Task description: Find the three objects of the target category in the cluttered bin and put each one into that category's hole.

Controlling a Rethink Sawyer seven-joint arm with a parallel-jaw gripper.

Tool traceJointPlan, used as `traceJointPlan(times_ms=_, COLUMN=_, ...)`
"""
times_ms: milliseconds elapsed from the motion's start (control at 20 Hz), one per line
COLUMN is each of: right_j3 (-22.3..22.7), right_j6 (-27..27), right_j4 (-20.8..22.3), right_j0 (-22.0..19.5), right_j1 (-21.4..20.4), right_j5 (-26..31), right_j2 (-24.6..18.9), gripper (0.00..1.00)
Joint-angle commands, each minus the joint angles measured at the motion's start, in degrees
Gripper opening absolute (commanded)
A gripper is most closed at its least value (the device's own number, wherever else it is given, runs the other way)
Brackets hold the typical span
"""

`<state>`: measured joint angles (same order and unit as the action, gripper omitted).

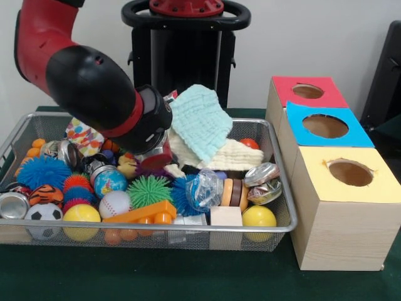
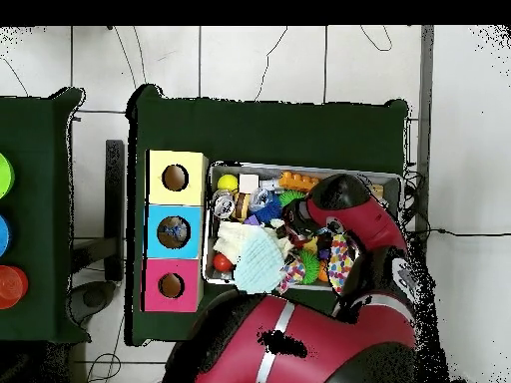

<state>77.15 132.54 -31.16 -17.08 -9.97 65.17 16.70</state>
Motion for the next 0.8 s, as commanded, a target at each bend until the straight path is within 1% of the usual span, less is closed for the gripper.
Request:
traceJointPlan(times_ms=50, right_j3=9.0, right_j6=15.34, right_j4=1.1, right_j0=3.5, right_j1=-5.34, right_j5=-9.88, right_j2=4.41, gripper=0.0)
traceJointPlan(times_ms=100, right_j3=10.73, right_j6=15.78, right_j4=0.12, right_j0=4.18, right_j1=-6.91, right_j5=-8.89, right_j2=4.39, gripper=0.0)
traceJointPlan(times_ms=250, right_j3=11.09, right_j6=16.5, right_j4=-0.92, right_j0=4.72, right_j1=-8.62, right_j5=-5.92, right_j2=4.96, gripper=0.0)
traceJointPlan(times_ms=300, right_j3=11.82, right_j6=17.02, right_j4=-1.45, right_j0=5.17, right_j1=-9.6, right_j5=-5.3, right_j2=5.15, gripper=0.0)
traceJointPlan(times_ms=450, right_j3=13.54, right_j6=17.58, right_j4=-2.87, right_j0=5.85, right_j1=-11.32, right_j5=-5.06, right_j2=5.46, gripper=0.0)
traceJointPlan(times_ms=500, right_j3=14.83, right_j6=17.23, right_j4=-4.4, right_j0=5.8, right_j1=-11.31, right_j5=-7.44, right_j2=4.57, gripper=0.0)
traceJointPlan(times_ms=650, right_j3=15.22, right_j6=15.0, right_j4=-6.22, right_j0=4.69, right_j1=-9.18, right_j5=-15.22, right_j2=3.39, gripper=0.0)
traceJointPlan(times_ms=700, right_j3=14.39, right_j6=12.65, right_j4=-6.45, right_j0=3.36, right_j1=-6.43, right_j5=-21.88, right_j2=2.01, gripper=0.0)
traceJointPlan(times_ms=750, right_j3=13.59, right_j6=11.32, right_j4=-6.49, right_j0=2.43, right_j1=-4.61, right_j5=-25.65, right_j2=1.05, gripper=0.0)
traceJointPlan(times_ms=800, right_j3=10.93, right_j6=10.03, right_j4=-5.43, right_j0=1.45, right_j1=-1.16, right_j5=-30.85, right_j2=0.38, gripper=0.0)
